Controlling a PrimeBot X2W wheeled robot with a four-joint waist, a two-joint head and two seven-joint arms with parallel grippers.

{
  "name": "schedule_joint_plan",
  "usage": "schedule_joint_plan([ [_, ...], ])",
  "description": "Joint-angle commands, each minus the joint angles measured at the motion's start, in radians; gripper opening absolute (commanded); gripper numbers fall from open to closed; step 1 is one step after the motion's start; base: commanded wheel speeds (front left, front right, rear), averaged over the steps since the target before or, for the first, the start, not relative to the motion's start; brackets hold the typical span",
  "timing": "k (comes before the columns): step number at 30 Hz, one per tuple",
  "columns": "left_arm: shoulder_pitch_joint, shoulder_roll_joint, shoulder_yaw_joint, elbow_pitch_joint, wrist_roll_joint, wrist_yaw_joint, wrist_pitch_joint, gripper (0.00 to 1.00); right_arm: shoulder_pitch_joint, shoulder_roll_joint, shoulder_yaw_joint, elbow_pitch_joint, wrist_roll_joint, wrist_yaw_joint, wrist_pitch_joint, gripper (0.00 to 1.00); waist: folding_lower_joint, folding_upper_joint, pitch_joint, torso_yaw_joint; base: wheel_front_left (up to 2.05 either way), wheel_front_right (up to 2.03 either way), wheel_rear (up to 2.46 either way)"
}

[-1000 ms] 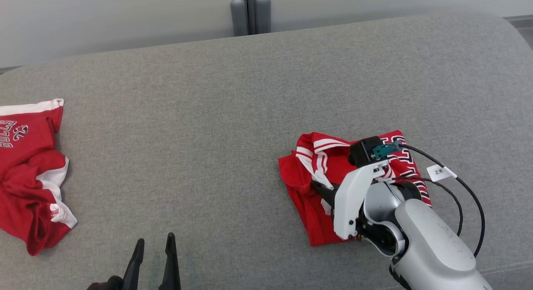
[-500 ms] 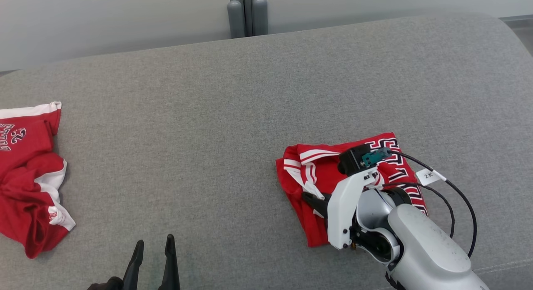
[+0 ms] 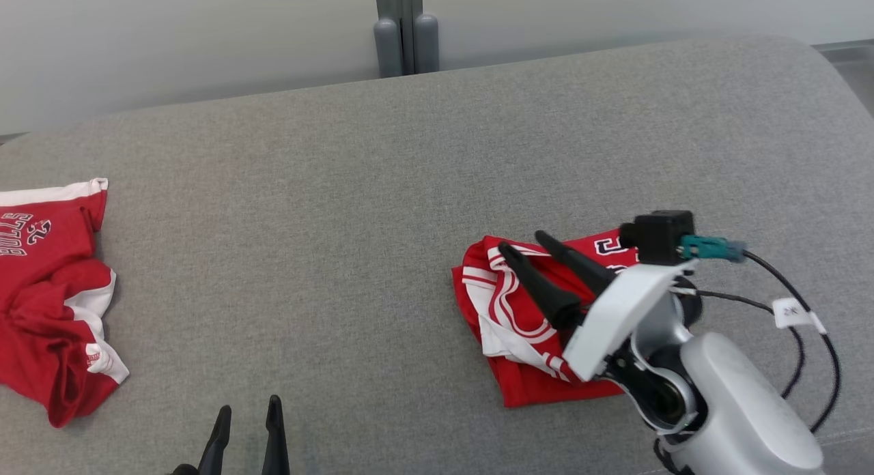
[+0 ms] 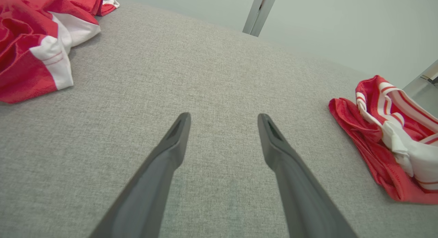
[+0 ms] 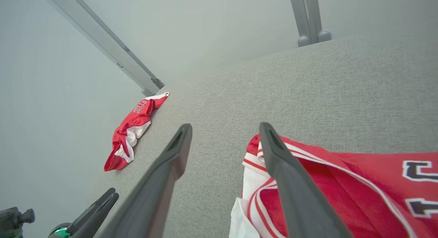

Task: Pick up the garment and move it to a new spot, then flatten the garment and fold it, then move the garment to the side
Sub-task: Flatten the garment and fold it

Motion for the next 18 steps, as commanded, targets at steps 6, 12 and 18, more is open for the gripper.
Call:
schedule_joint_plan([
  [6,0.042,0.002,0.01,-0.013,-0.007,0.013,-0.003,1.0,0.152,-0.09,-0.16,-0.073,-0.132,0.0,-0.186,1.0,0.0,0.0,-0.051,-0.016,0.0,0.0,0.0],
  [12,0.065,0.001,0.01,-0.031,-0.015,0.018,-0.003,1.0,0.301,-0.131,-0.306,0.01,-0.291,0.0,-0.374,1.0,0.0,0.0,-0.094,-0.009,0.0,0.0,0.0],
  [18,0.078,0.001,0.005,-0.047,-0.021,0.026,-0.003,1.0,0.338,-0.101,-0.361,0.132,-0.381,0.0,-0.474,0.44,0.0,0.0,-0.107,-0.002,0.0,0.0,0.0],
])
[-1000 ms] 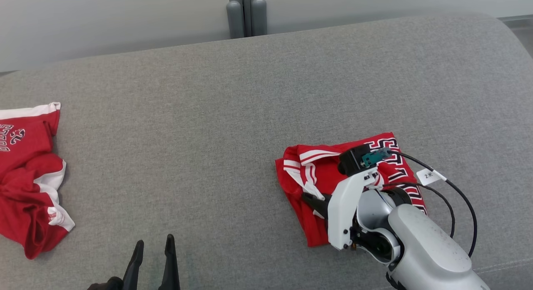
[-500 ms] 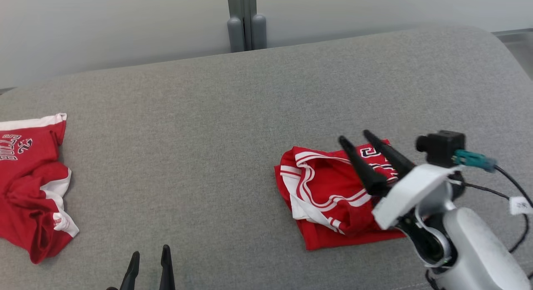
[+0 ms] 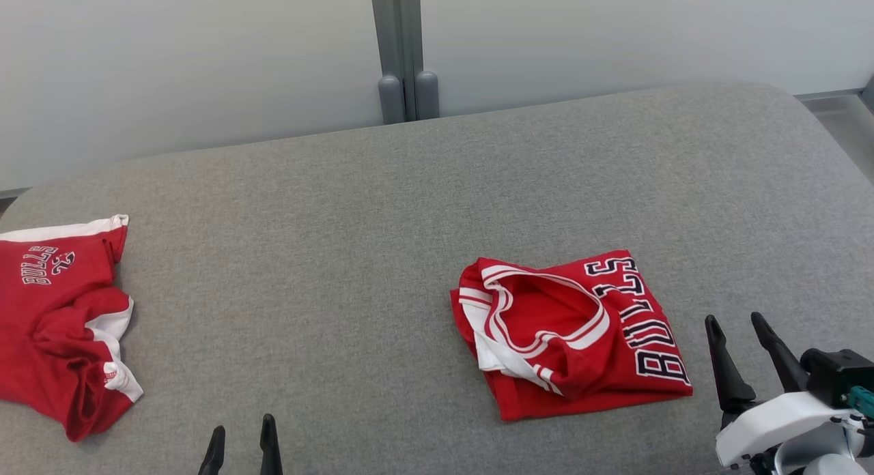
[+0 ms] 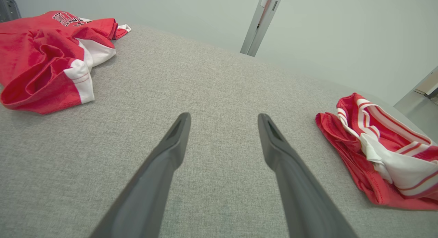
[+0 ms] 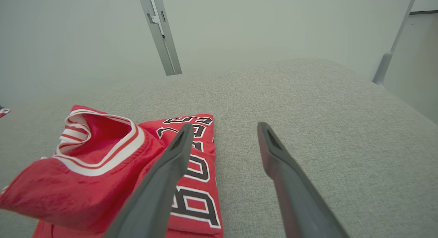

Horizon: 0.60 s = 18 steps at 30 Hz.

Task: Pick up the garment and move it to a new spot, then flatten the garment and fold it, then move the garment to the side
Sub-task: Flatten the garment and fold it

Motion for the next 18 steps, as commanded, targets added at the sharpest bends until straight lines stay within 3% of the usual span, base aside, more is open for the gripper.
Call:
schedule_joint_plan([
  [1,0.016,0.001,-0.002,-0.005,-0.005,0.003,-0.003,1.0,-0.02,0.007,0.001,0.018,-0.013,0.0,-0.012,0.18,0.0,0.0,-0.002,0.002,0.0,0.0,0.0],
  [2,0.019,0.001,-0.003,-0.006,-0.004,0.004,-0.003,1.0,-0.036,0.013,0.008,0.036,-0.018,0.0,-0.012,0.0,0.0,0.0,-0.002,0.003,0.0,0.0,0.0],
  [12,-0.034,0.001,-0.011,0.003,0.026,-0.018,-0.003,1.0,-0.31,0.081,0.148,0.292,-0.098,-0.001,0.061,0.0,0.0,0.0,0.072,0.013,0.0,0.0,0.0],
  [18,-0.055,0.002,-0.01,0.021,0.033,-0.028,-0.003,1.0,-0.406,0.096,0.149,0.483,-0.148,-0.001,0.03,0.0,0.0,0.0,0.095,0.042,0.0,0.0,0.0],
])
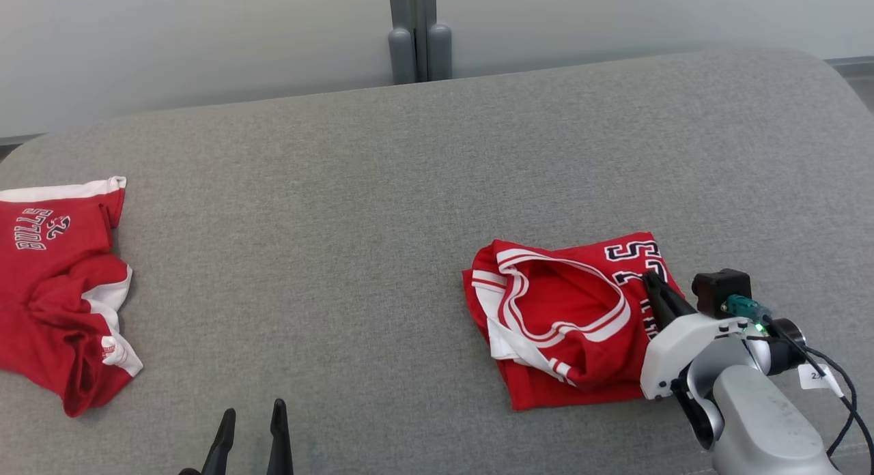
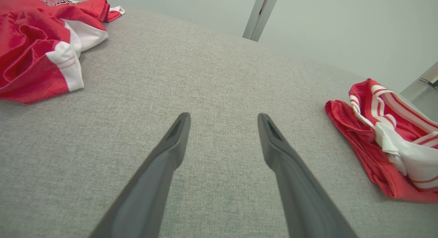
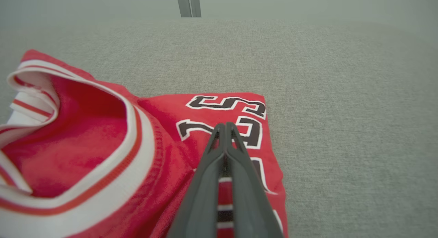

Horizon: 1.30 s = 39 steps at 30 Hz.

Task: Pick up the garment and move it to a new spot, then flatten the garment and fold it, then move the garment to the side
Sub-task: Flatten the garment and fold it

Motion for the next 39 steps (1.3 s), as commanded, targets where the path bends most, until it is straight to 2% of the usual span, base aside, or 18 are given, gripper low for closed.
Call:
schedule_joint_plan([
  [1,-0.011,0.002,0.008,0.003,0.009,-0.004,-0.003,1.0,-0.016,0.013,0.009,0.023,-0.007,-0.001,-0.012,0.0,0.0,0.0,0.01,0.014,0.0,0.0,0.0],
  [8,-0.009,0.002,0.016,0.01,0.002,-0.006,-0.003,1.0,-0.034,0.034,0.162,0.091,0.007,-0.001,-0.041,0.0,0.0,0.0,0.01,0.018,0.0,0.0,0.0],
  [16,-0.008,0.002,0.012,0.008,-0.003,-0.002,-0.003,1.0,-0.036,0.061,0.324,0.074,0.05,-0.001,-0.064,0.0,0.0,0.0,0.003,0.012,0.0,0.0,0.0],
  [32,-0.019,0.002,-0.01,0.021,-0.011,-0.005,-0.003,1.0,-0.082,0.103,0.529,0.107,0.142,-0.001,-0.021,0.0,0.0,0.0,-0.005,0.043,0.0,0.0,0.0],
  [39,-0.008,0.002,-0.018,0.026,-0.013,-0.004,-0.003,1.0,-0.085,0.104,0.62,0.058,0.236,-0.001,-0.012,0.0,0.0,0.0,-0.027,0.053,0.0,0.0,0.0],
])
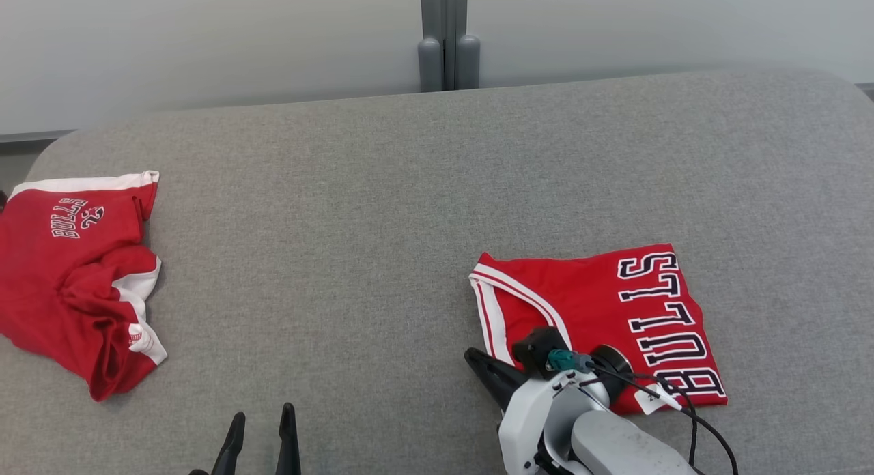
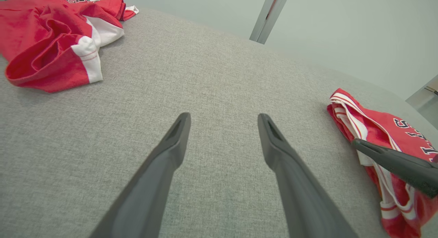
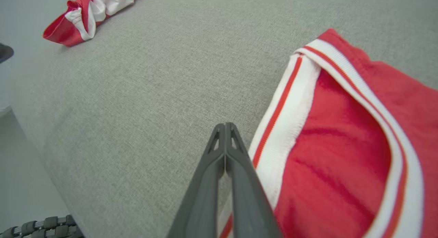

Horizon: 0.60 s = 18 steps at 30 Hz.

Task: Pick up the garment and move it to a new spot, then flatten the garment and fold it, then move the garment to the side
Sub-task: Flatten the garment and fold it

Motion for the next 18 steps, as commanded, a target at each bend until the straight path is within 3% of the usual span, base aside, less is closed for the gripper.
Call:
schedule_joint_plan([
  [1,-0.002,0.002,0.001,0.001,0.001,-0.003,-0.003,1.0,-0.012,-0.002,0.005,-0.012,0.012,-0.001,-0.016,0.0,0.0,0.0,-0.007,0.001,0.0,0.0,0.0],
  [8,0.03,0.002,0.018,-0.011,-0.005,0.006,-0.003,1.0,0.008,-0.005,-0.095,-0.051,0.013,-0.001,-0.077,0.0,0.0,0.0,-0.051,-0.019,0.0,0.0,0.0],
  [12,0.05,0.002,0.028,-0.022,-0.01,0.009,-0.003,1.0,0.057,-0.055,-0.209,-0.11,-0.045,-0.001,-0.088,0.0,0.0,0.0,-0.072,-0.045,0.0,0.0,0.0],
  [18,0.058,0.002,0.048,-0.032,0.008,-0.005,-0.003,1.0,0.196,-0.136,-0.426,-0.304,-0.117,-0.002,-0.087,0.0,0.0,0.0,-0.09,-0.072,0.0,0.0,0.0],
])
